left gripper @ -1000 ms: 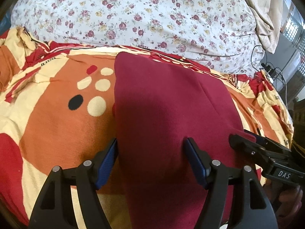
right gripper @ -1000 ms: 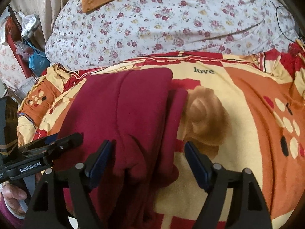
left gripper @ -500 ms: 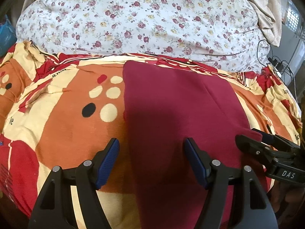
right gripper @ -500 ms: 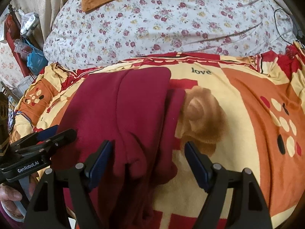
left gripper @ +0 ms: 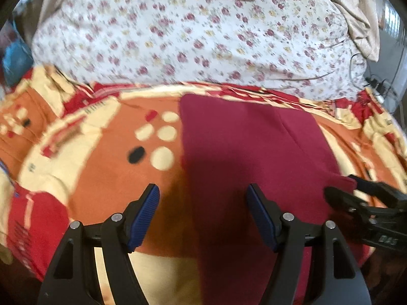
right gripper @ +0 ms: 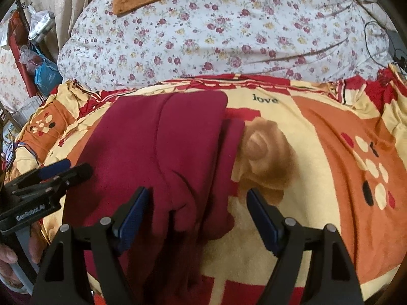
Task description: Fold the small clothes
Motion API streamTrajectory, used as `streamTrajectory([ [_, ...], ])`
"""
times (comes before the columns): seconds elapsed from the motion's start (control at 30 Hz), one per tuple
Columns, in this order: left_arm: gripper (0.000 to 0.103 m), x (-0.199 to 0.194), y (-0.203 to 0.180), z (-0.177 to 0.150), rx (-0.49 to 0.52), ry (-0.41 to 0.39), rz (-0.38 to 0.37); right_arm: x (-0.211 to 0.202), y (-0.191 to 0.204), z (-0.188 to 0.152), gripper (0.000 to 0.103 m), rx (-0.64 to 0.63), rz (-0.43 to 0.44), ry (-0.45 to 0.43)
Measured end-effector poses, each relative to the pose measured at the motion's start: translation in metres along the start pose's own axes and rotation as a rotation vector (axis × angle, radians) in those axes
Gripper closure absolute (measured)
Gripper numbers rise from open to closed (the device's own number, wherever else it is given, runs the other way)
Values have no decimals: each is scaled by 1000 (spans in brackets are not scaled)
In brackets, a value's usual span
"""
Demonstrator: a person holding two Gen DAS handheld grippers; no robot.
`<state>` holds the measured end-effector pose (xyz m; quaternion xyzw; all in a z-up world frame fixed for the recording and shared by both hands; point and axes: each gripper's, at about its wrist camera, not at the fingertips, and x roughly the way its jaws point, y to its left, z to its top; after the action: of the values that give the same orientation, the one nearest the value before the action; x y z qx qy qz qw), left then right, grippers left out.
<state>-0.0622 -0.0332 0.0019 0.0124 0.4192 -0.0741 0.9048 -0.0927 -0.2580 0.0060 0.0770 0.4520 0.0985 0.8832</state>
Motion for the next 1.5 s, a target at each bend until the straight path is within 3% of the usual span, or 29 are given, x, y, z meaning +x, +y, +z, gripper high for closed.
streamTrajectory([
  [0.13, 41, -8, -1, 1, 38, -38, 74, -11, 9, 3, 21, -26, -14, -40],
  [0.57, 41, -19, 7, 3, -15, -63, 75, -25, 31, 4, 21, -87, -48, -91],
  [1.5, 41, -24, 6, 8, -23, -72, 66, -23, 31, 5, 20, -65, -56, -77],
])
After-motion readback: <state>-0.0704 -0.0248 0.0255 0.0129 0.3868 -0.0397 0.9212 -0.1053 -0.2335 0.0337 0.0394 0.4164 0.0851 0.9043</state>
